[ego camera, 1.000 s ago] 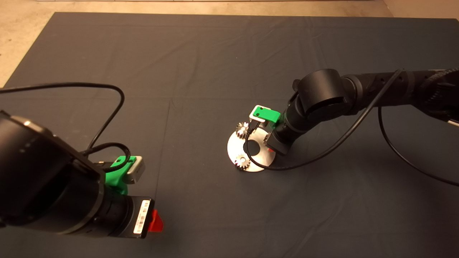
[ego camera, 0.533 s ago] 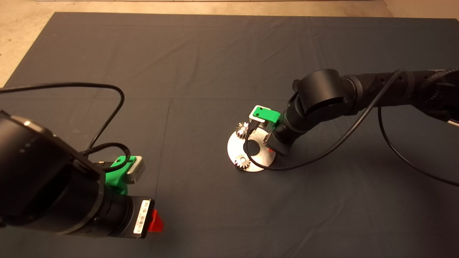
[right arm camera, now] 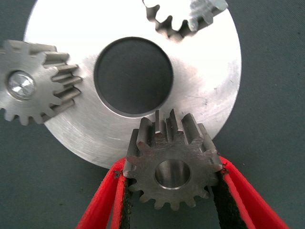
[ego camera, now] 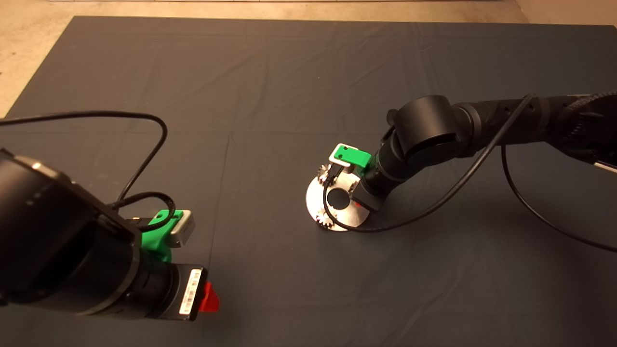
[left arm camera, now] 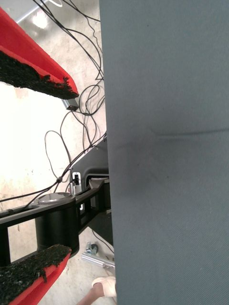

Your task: Install three planetary gears onto the carrier pins

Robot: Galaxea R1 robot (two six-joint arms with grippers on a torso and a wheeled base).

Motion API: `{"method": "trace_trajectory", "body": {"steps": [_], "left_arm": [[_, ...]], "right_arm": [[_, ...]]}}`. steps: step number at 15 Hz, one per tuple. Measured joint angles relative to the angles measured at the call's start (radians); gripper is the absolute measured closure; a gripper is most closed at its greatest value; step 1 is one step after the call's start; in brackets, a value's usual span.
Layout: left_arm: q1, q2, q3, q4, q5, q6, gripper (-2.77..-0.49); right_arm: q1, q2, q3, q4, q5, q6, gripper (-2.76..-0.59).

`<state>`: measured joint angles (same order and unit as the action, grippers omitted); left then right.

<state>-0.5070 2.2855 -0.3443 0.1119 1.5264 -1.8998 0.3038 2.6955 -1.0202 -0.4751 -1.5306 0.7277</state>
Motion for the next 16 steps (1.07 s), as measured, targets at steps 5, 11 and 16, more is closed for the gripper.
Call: {"method": "trace_trajectory", "body": {"steps": [5, 11, 16], "left_arm": [[0.000, 0.009, 0.000, 0.000, 0.000, 0.000, -2.17], [0.000, 0.011, 0.000, 0.000, 0.000, 0.000, -2.17], [0.000, 0.011, 0.000, 0.000, 0.000, 0.000, -2.17]], "right_arm": [[-0.001, -0.006, 0.000, 0.000, 0.000, -0.002, -1.00], [-0.001, -0.006, 0.000, 0.000, -0.001, -0.002, -1.00], [-0.001, -0.014, 0.004, 0.000, 0.000, -0.002, -1.00]]}}
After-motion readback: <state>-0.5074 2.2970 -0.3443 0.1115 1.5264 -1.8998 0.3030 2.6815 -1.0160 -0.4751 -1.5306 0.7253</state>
